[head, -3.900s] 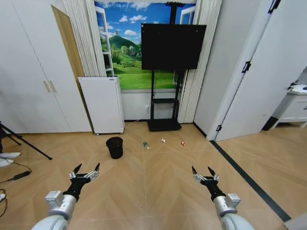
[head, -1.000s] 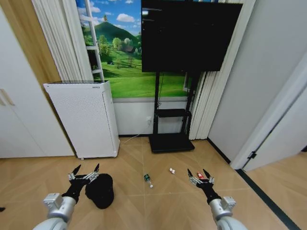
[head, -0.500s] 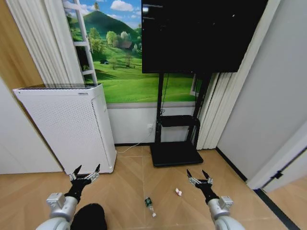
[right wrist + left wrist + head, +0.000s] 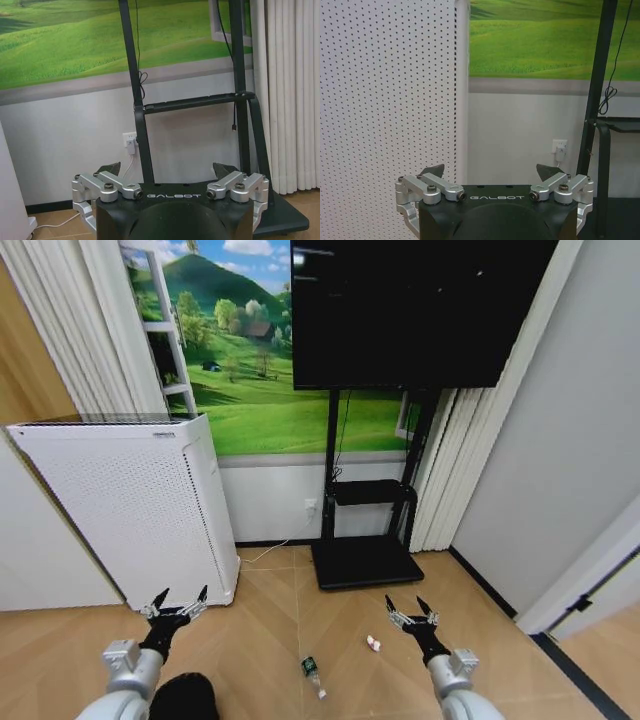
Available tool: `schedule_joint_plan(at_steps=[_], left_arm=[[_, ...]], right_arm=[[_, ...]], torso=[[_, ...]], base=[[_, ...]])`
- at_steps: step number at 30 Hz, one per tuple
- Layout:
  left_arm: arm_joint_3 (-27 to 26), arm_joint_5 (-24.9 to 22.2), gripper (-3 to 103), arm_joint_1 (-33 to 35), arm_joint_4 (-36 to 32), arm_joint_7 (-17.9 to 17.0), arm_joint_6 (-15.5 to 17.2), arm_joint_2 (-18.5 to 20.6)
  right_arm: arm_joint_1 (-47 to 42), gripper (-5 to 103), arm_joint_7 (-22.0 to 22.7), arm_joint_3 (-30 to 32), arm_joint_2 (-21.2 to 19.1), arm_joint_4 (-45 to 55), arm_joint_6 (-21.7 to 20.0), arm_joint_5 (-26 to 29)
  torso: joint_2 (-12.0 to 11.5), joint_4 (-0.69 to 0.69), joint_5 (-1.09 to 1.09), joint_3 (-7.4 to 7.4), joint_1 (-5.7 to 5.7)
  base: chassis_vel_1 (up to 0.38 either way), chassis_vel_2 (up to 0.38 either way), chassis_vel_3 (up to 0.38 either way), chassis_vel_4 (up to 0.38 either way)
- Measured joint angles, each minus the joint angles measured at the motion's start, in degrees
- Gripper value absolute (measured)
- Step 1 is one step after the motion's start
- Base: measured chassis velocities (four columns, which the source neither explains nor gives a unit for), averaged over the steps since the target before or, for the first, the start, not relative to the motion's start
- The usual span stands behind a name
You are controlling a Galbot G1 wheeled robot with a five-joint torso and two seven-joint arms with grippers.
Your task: Pick up the trash bin and place the garbage on the floor into it.
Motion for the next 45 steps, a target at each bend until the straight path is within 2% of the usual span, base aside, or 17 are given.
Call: schedule_joint_plan(at_steps=[26, 45], left_arm=[[-0.05, 0.66, 100, -0.51, 0.88, 0.44, 0.02, 0.05], [0.37, 0.57, 100, -1.76, 2.22, 0.58, 0.16, 0.02]], right_arm=[[0.03, 100, -0.25, -0.41, -0.07, -2.25, 1.57, 0.24], [0.41, 100, -0.26, -0.01, 0.40, -2.91, 1.97, 0.67]], torso=[[-7.01, 0.00, 0.00, -4.18, -2.88], [-11.46, 0.00, 0.00, -6.97, -4.54]], base=[[0.000, 0.000, 0.000, 0.000], [0.000, 0.000, 0.000, 0.000]])
